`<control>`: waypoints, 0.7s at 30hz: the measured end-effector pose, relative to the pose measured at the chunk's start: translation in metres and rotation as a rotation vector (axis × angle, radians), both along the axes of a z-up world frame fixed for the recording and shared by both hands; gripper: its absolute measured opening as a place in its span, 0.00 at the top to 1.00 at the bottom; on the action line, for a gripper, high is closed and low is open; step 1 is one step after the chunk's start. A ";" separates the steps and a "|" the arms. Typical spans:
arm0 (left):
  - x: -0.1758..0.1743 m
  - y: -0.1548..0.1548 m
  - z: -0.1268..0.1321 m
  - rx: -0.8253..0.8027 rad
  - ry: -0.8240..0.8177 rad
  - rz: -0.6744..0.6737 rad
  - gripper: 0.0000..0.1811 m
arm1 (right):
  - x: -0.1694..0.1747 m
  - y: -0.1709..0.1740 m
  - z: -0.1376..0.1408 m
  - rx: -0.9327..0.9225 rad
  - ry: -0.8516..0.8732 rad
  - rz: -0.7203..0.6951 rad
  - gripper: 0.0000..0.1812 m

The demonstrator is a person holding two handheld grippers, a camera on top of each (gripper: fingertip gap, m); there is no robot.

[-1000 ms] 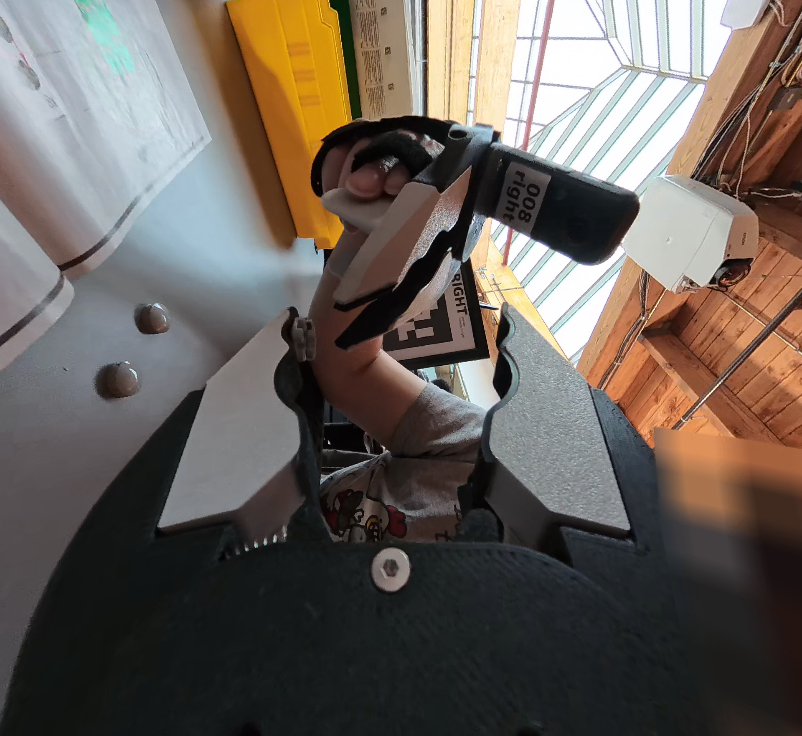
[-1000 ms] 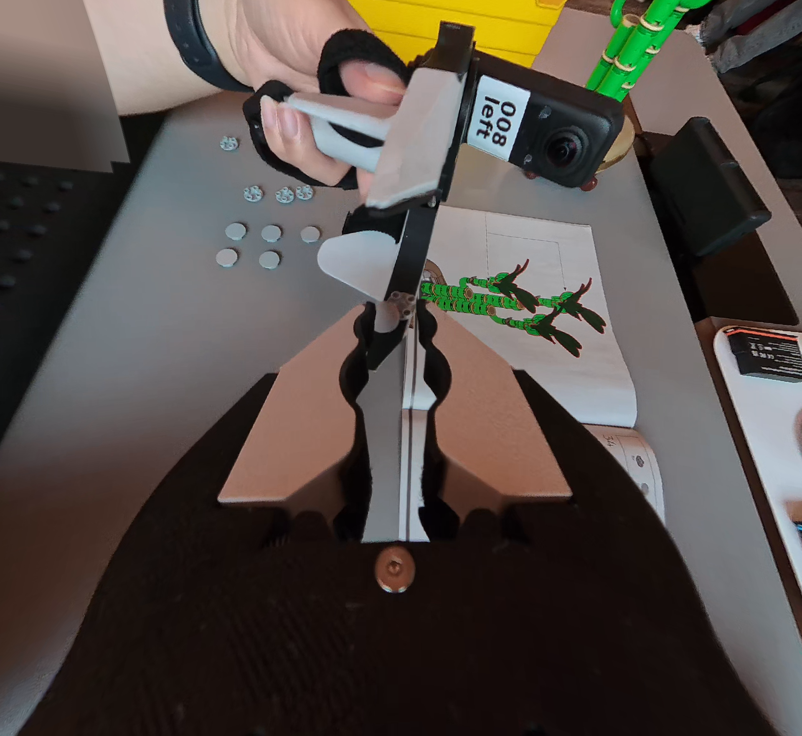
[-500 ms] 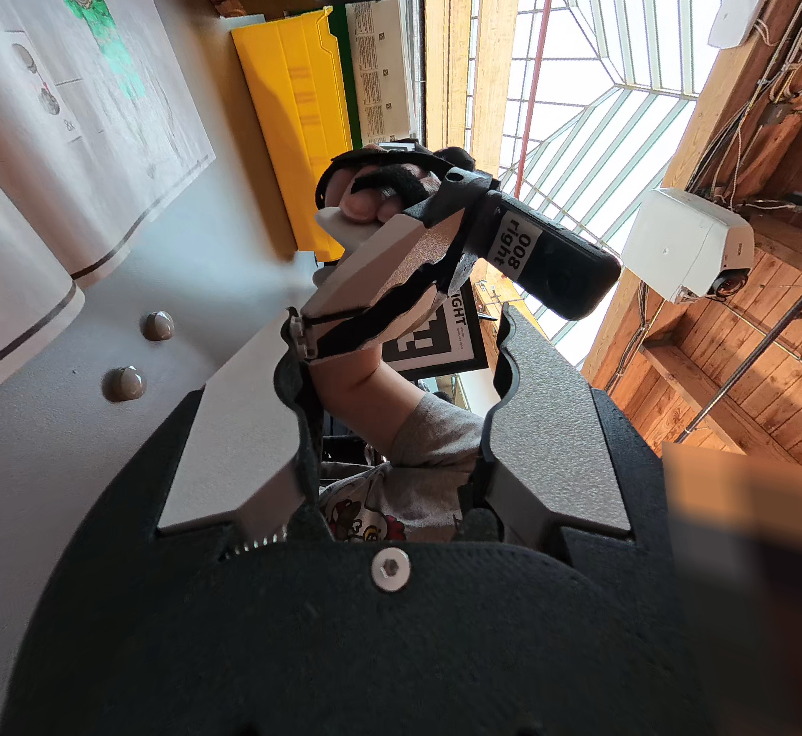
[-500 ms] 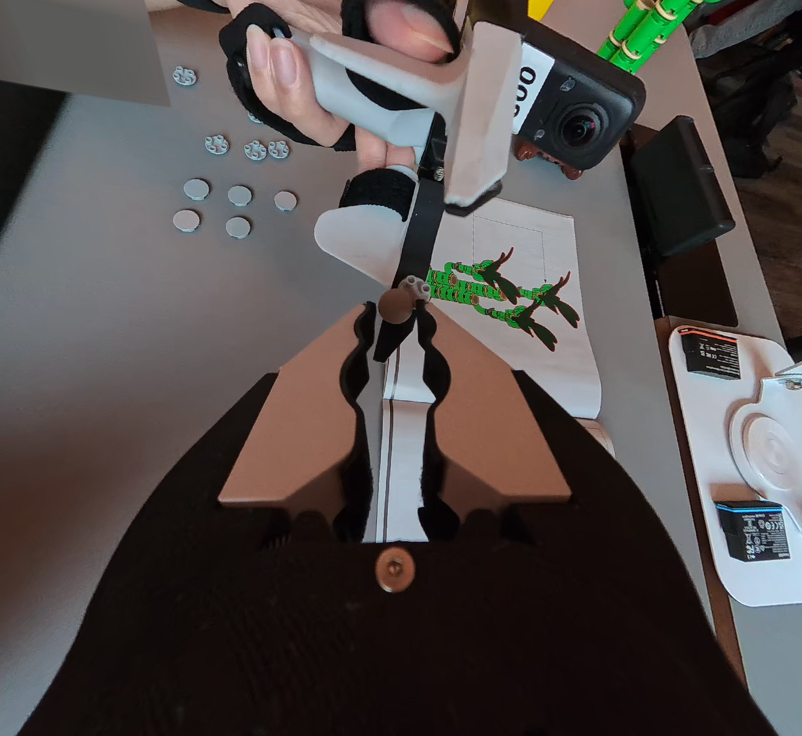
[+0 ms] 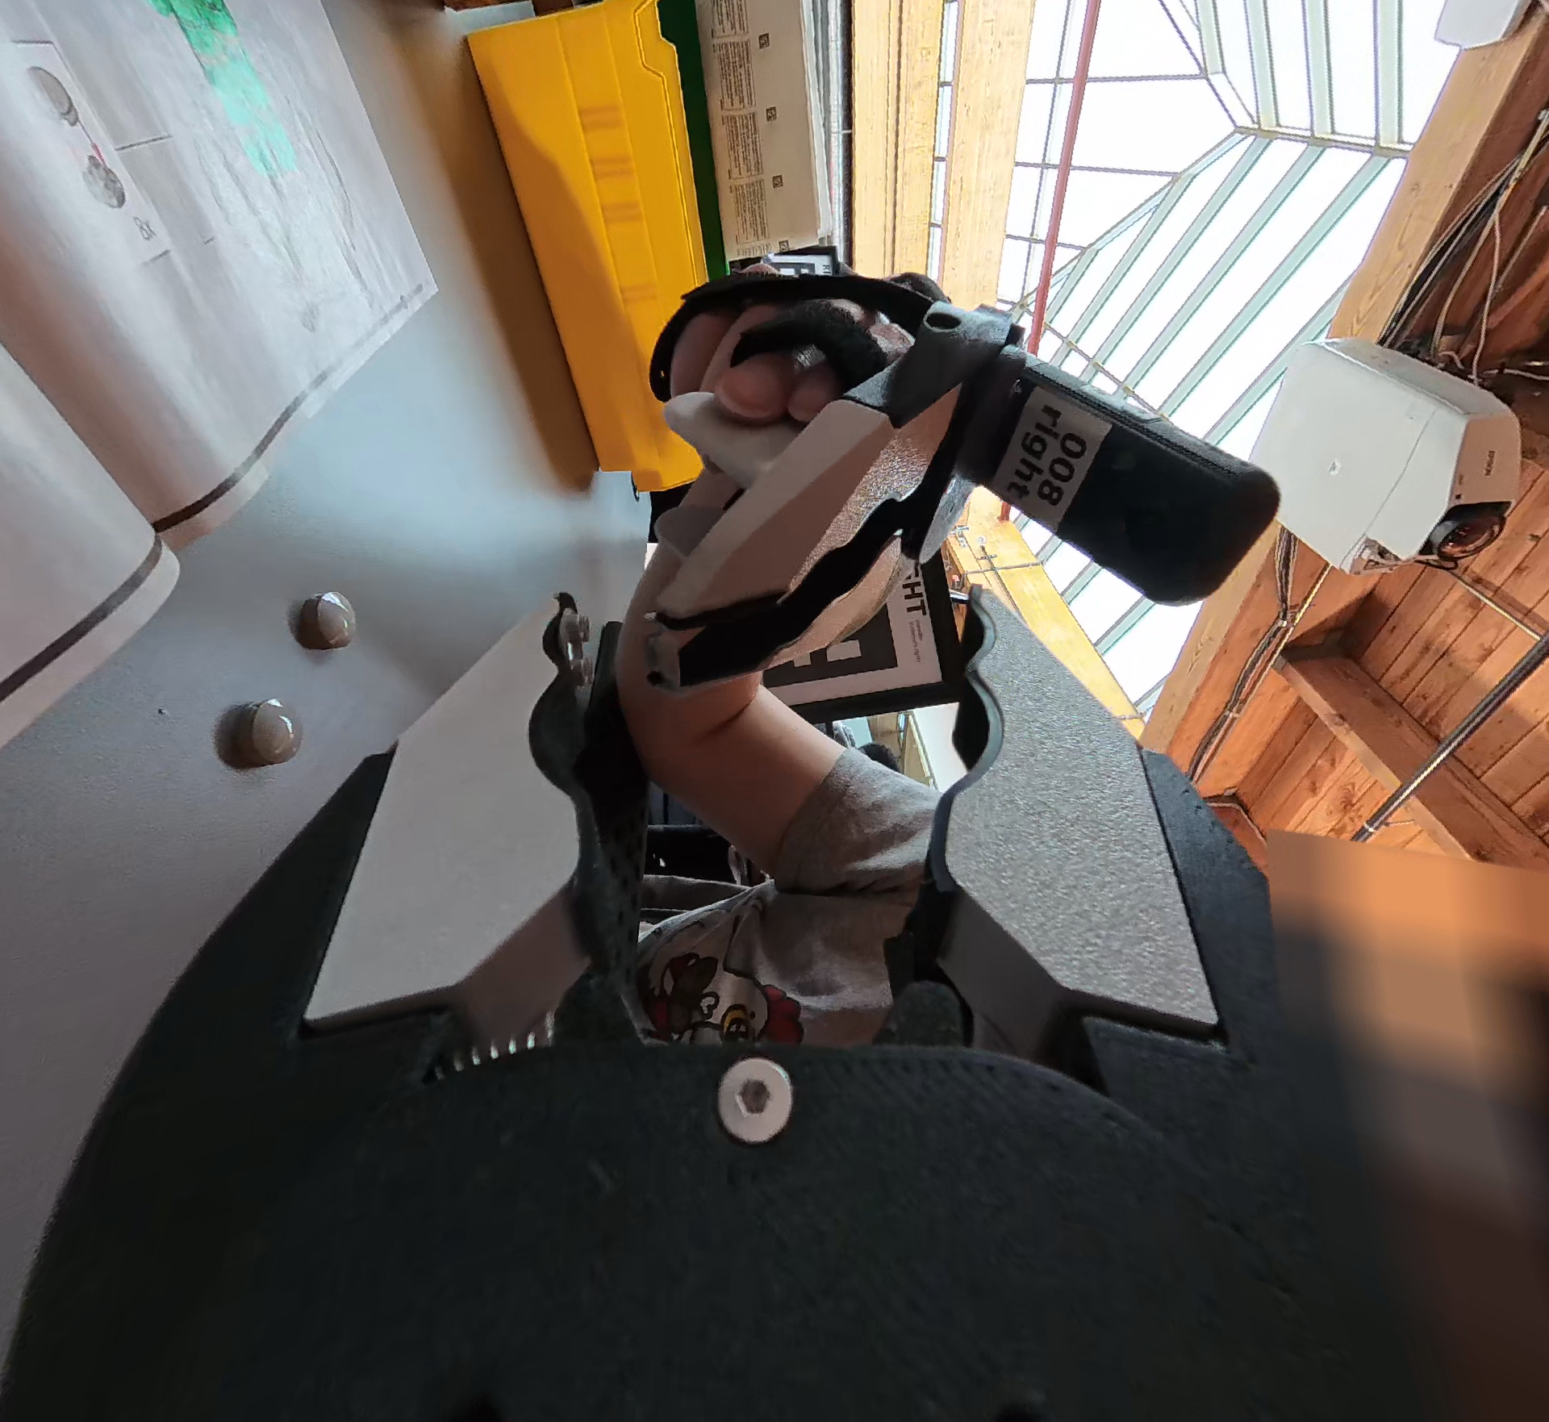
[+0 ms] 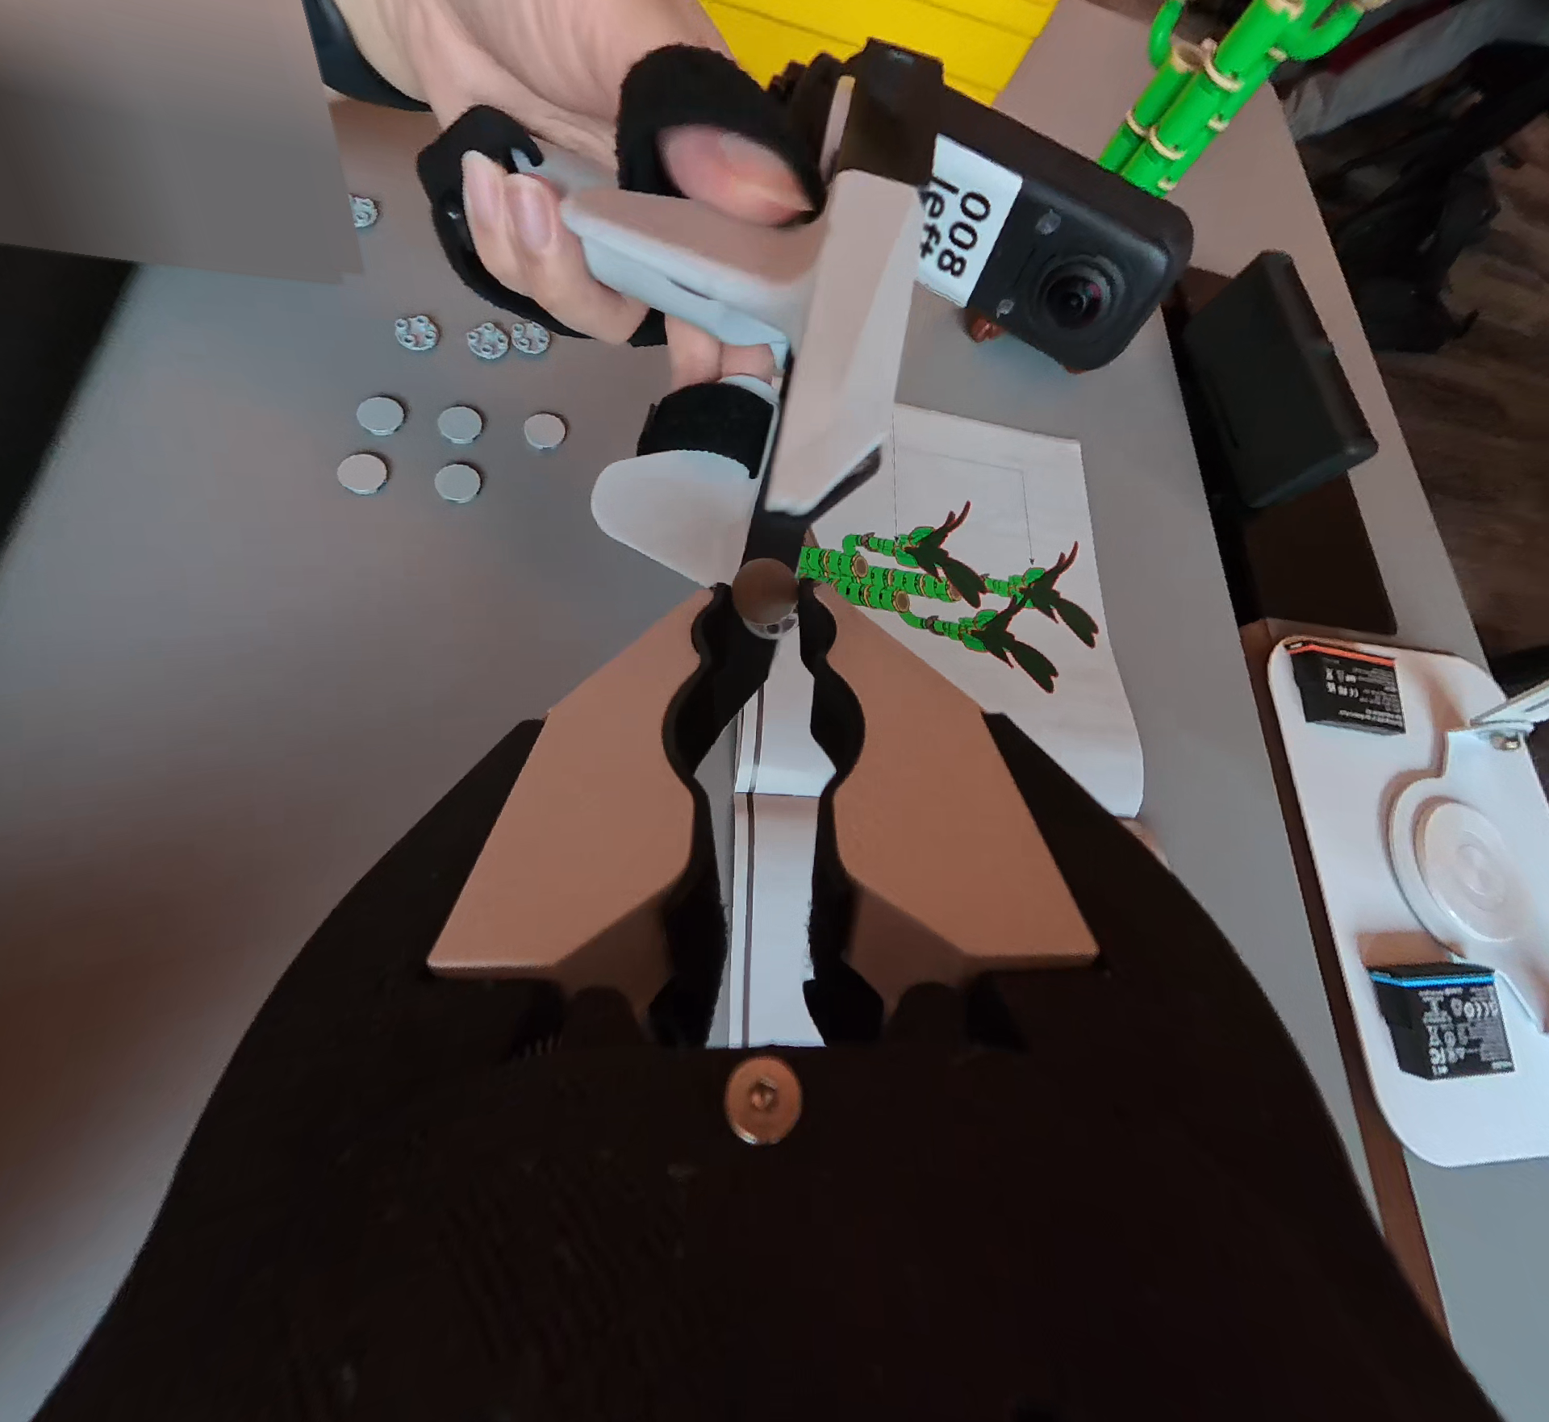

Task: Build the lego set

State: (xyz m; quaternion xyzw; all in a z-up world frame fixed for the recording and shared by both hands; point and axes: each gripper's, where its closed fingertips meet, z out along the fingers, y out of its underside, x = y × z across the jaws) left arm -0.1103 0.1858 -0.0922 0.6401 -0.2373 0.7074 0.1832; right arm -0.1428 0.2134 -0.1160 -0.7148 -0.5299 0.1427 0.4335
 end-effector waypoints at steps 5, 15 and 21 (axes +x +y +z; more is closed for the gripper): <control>0.001 -0.003 -0.001 0.017 0.008 -0.009 0.51 | 0.000 0.000 -0.007 -0.027 -0.025 -0.004 0.92; 0.001 -0.006 0.000 0.024 0.008 -0.020 0.51 | 0.001 0.001 -0.010 -0.027 -0.048 -0.008 0.92; 0.001 -0.007 -0.001 0.027 0.011 -0.025 0.51 | 0.002 0.000 -0.011 -0.040 -0.043 -0.009 0.91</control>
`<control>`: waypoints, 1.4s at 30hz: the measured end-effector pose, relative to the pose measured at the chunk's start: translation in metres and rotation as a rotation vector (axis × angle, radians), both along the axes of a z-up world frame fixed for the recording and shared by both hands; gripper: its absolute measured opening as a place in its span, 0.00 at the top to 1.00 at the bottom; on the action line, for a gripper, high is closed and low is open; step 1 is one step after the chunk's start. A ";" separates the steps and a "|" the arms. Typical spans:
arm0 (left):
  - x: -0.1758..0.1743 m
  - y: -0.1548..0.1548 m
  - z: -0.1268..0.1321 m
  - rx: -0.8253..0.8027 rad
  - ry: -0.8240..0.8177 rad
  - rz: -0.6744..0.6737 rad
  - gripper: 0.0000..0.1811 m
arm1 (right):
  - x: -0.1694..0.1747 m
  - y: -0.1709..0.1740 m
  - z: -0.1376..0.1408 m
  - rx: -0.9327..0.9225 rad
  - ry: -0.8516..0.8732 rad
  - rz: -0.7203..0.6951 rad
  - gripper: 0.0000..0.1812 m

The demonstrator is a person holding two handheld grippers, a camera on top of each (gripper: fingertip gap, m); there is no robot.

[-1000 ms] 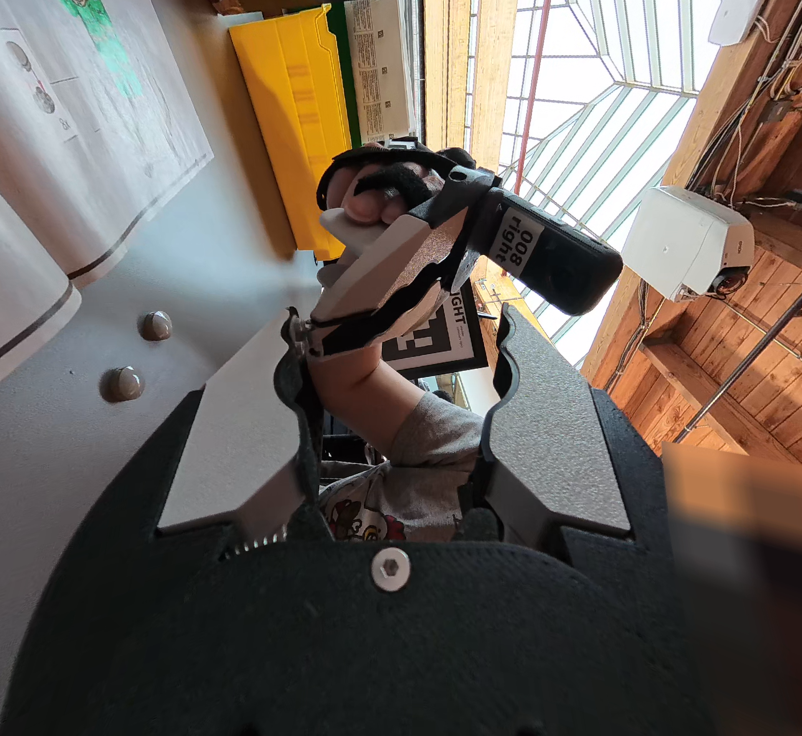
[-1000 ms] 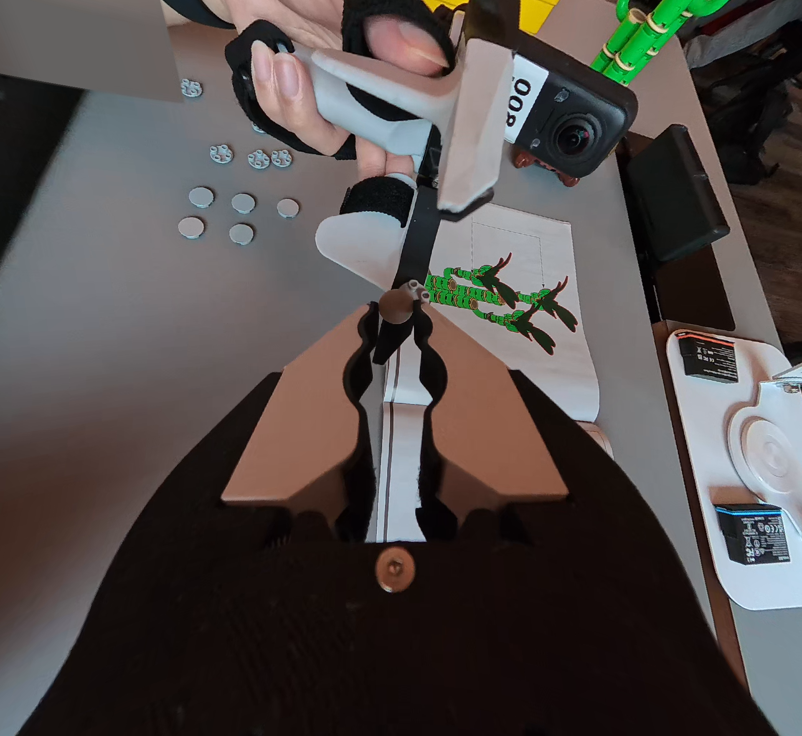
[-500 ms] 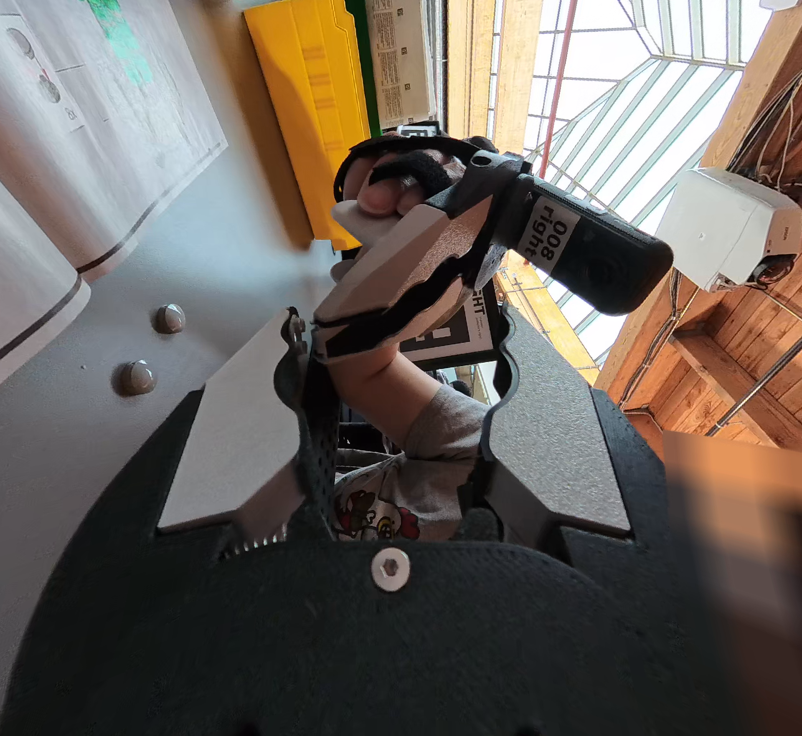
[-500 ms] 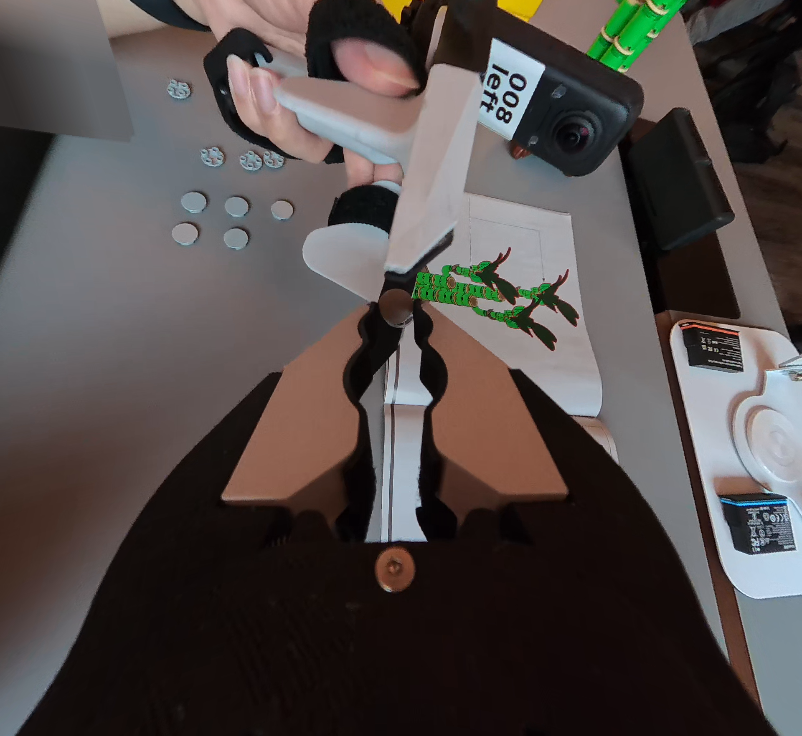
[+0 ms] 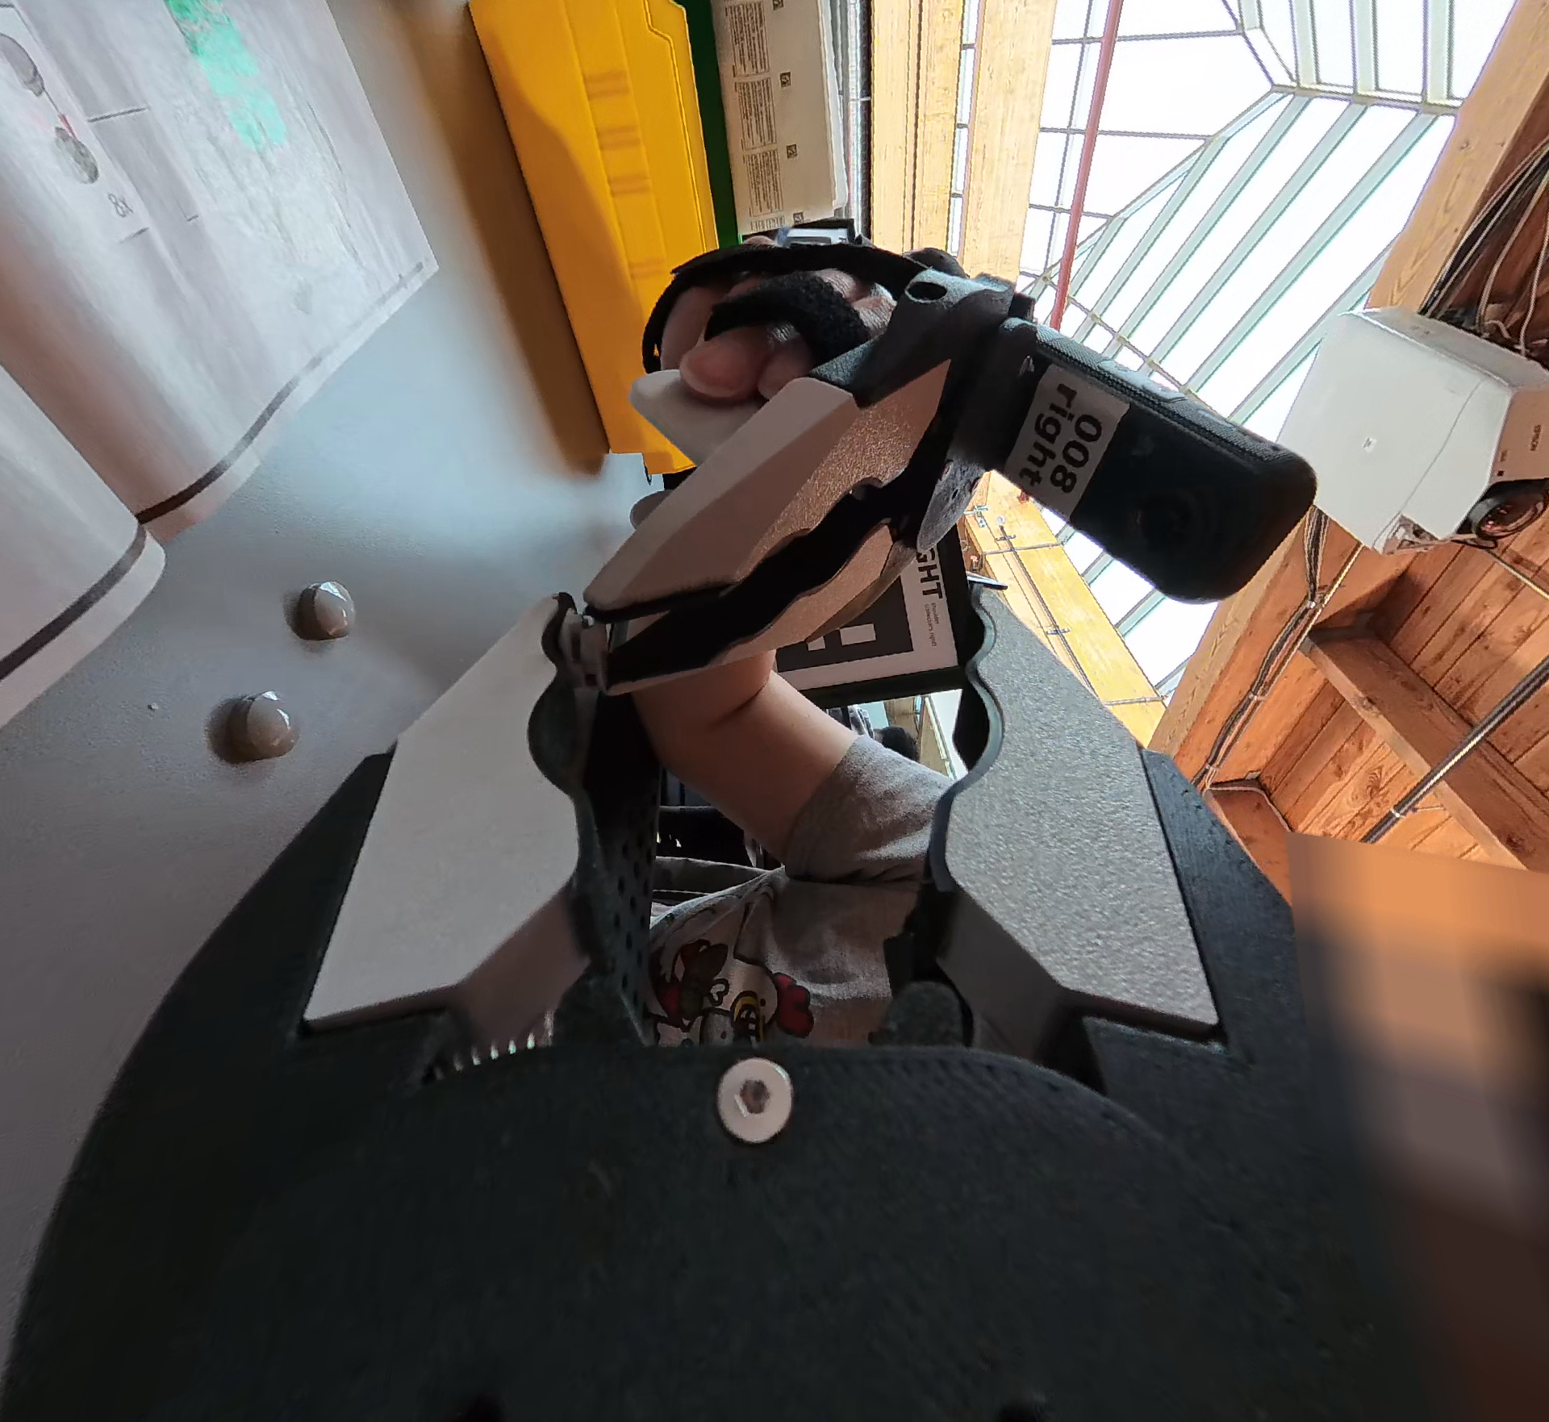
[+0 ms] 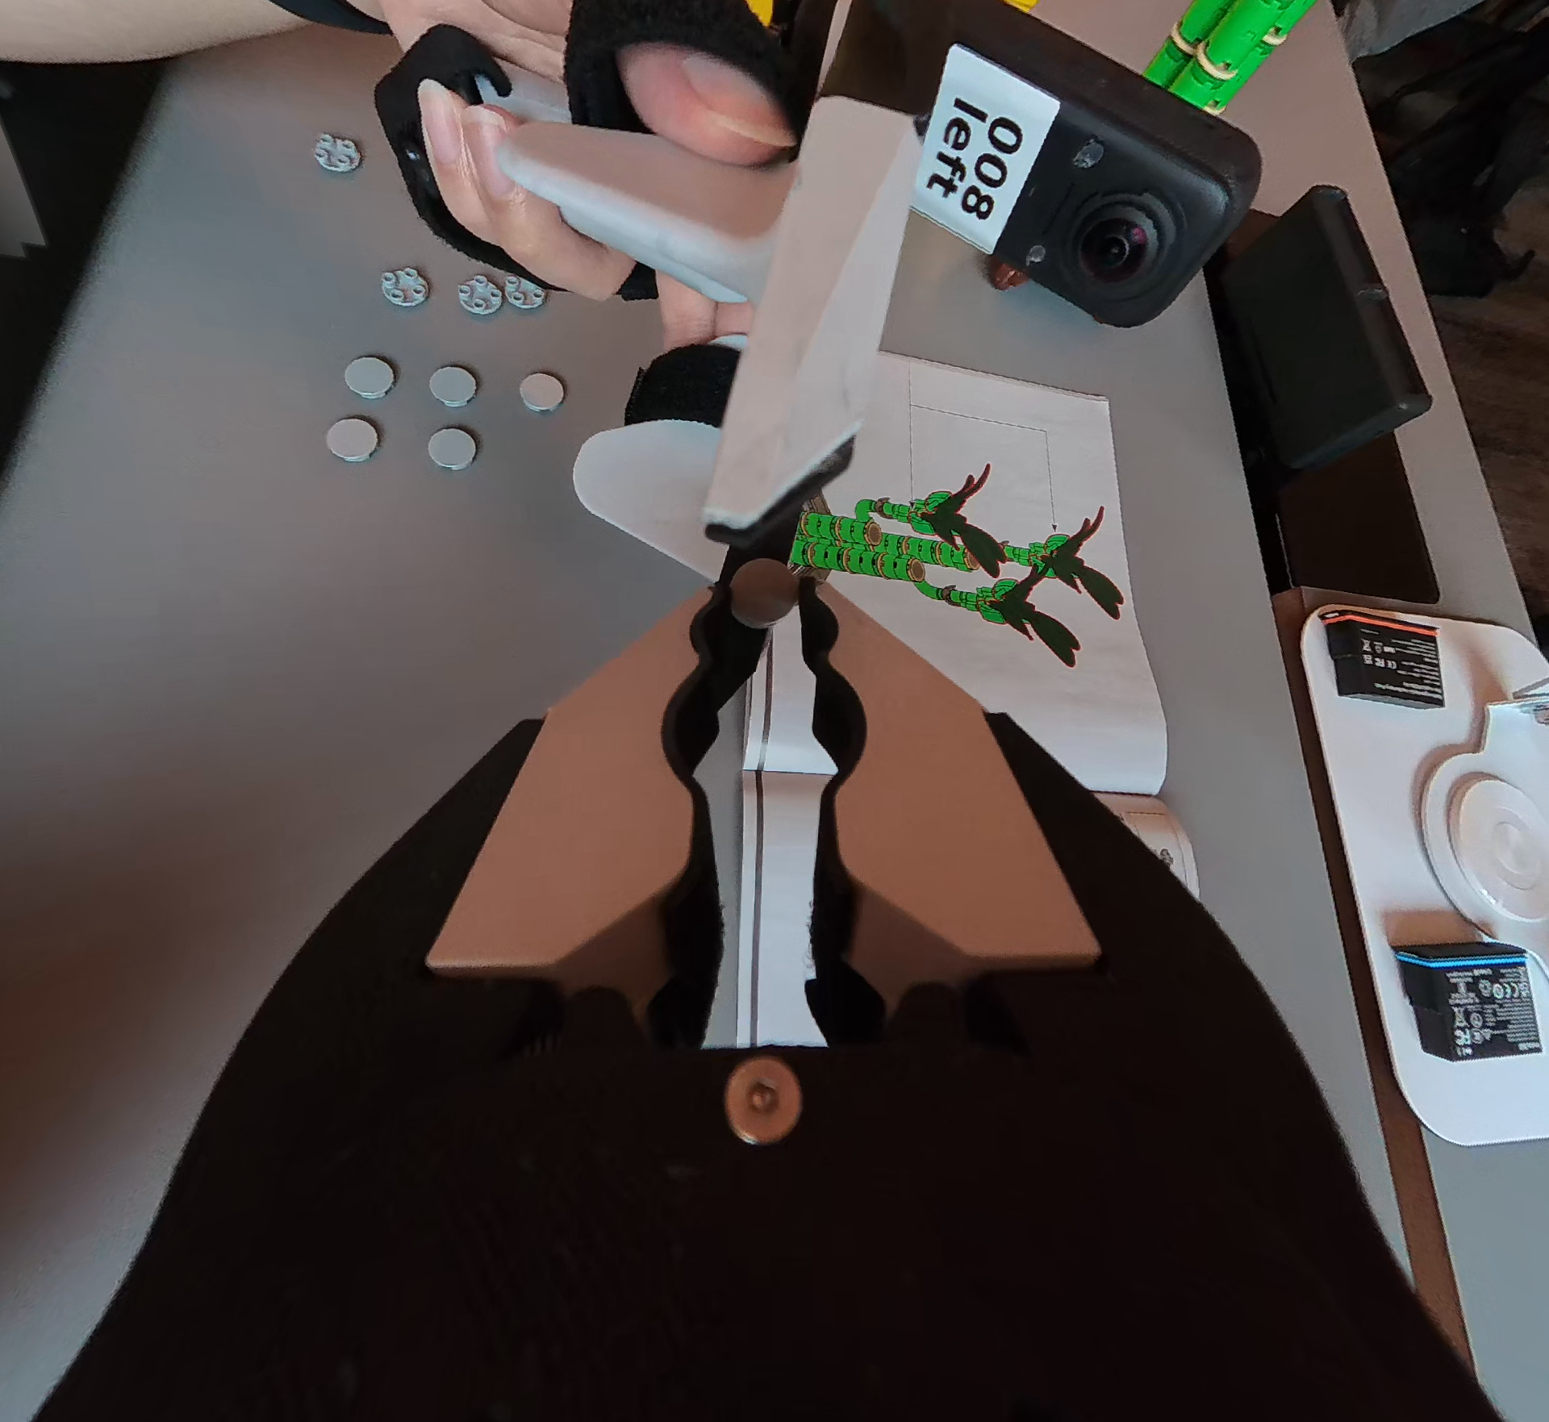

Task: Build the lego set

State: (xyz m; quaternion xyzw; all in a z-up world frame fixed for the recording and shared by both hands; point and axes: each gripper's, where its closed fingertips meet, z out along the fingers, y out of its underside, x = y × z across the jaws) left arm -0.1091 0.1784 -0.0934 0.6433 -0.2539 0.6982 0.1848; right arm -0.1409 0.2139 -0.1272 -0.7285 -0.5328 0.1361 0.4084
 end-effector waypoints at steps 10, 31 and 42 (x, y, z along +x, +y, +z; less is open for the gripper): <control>0.000 -0.001 0.000 -0.007 -0.002 -0.002 0.51 | 0.000 -0.001 -0.001 -0.011 0.007 0.003 0.90; 0.001 -0.004 0.000 -0.009 -0.004 -0.015 0.51 | 0.000 -0.002 -0.003 -0.054 0.047 0.002 0.88; 0.001 -0.006 0.000 0.012 -0.001 -0.025 0.50 | -0.001 -0.005 -0.005 -0.103 0.068 0.011 0.92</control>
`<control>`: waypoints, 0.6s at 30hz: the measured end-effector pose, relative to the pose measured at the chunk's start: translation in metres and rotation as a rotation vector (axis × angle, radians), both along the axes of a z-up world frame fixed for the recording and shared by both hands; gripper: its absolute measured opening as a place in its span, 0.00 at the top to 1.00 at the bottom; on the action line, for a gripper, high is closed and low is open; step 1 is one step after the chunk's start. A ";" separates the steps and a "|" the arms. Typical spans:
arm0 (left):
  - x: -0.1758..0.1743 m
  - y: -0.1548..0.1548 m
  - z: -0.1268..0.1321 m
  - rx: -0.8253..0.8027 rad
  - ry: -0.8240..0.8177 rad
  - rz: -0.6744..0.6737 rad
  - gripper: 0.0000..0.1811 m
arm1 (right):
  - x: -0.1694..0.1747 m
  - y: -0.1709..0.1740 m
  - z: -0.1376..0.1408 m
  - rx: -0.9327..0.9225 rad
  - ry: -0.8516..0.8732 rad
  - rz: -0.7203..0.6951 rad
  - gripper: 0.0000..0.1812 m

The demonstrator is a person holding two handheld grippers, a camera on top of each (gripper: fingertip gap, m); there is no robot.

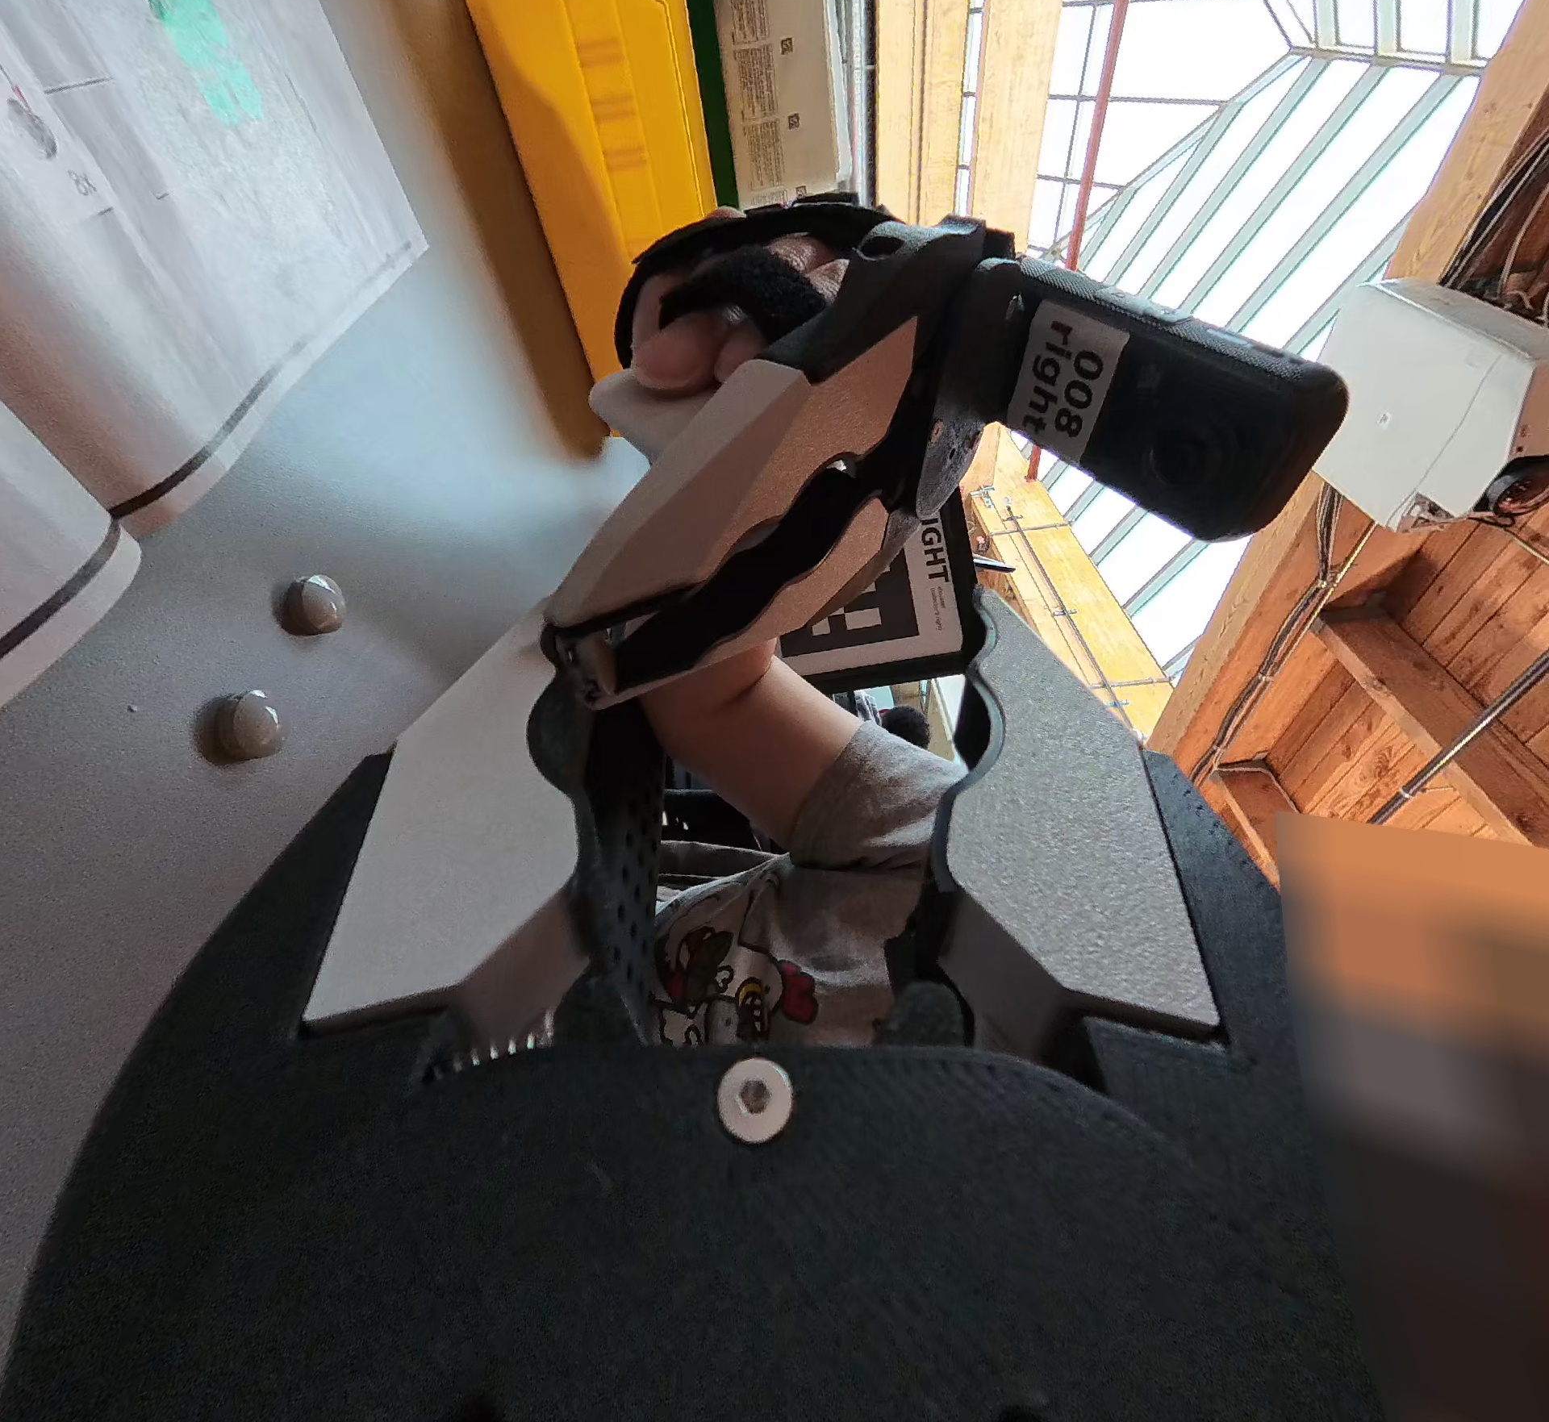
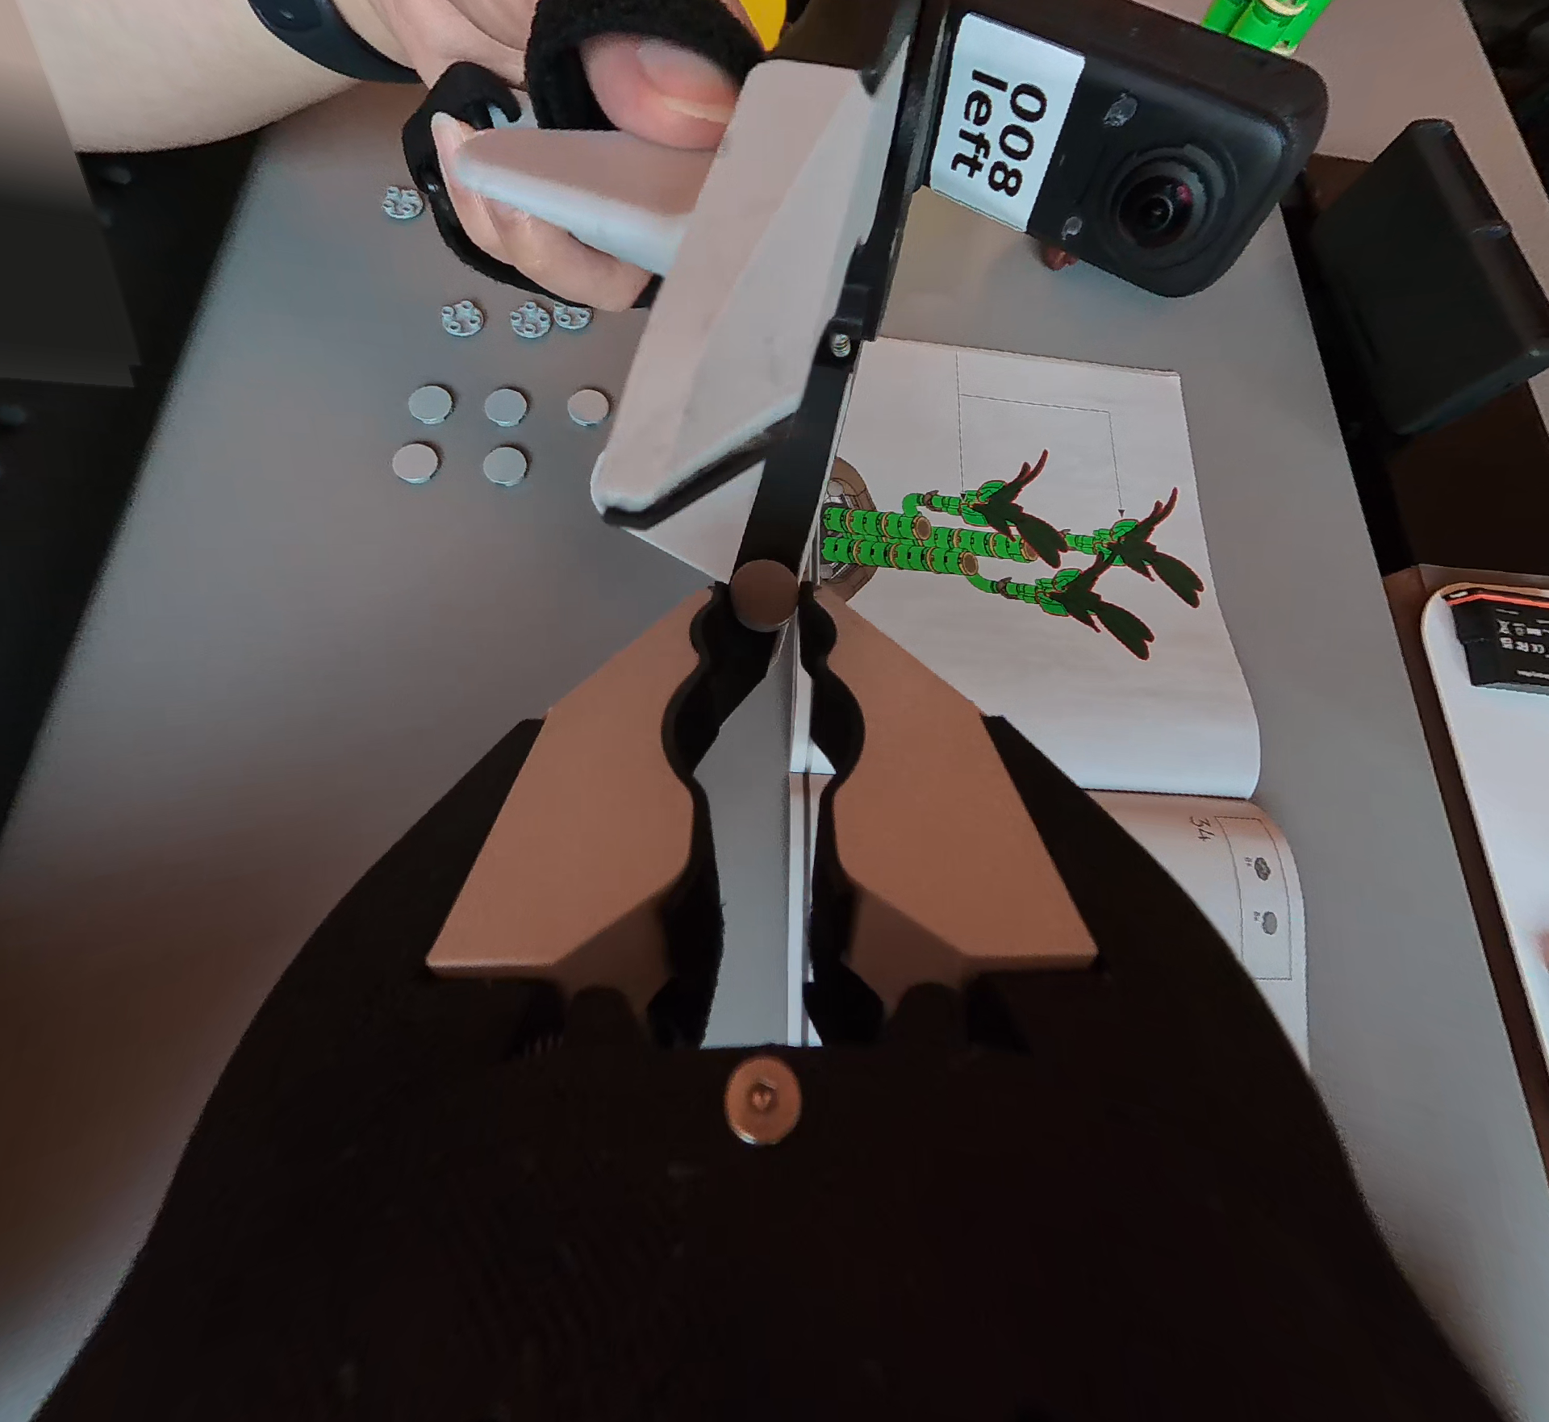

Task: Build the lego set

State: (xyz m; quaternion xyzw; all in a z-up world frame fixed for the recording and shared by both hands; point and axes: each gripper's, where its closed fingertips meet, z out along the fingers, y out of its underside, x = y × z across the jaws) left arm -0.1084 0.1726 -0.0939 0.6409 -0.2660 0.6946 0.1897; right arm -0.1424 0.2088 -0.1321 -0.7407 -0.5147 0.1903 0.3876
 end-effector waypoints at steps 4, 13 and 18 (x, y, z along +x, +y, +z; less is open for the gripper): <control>0.000 0.000 0.000 0.007 -0.002 -0.001 0.50 | 0.000 0.000 0.001 0.007 0.003 0.003 0.92; 0.000 0.001 0.001 0.005 -0.011 0.001 0.53 | 0.000 0.001 0.007 0.048 0.006 0.008 0.92; -0.001 0.007 0.000 0.001 -0.012 0.014 0.56 | 0.003 0.000 0.010 0.059 -0.008 0.004 0.92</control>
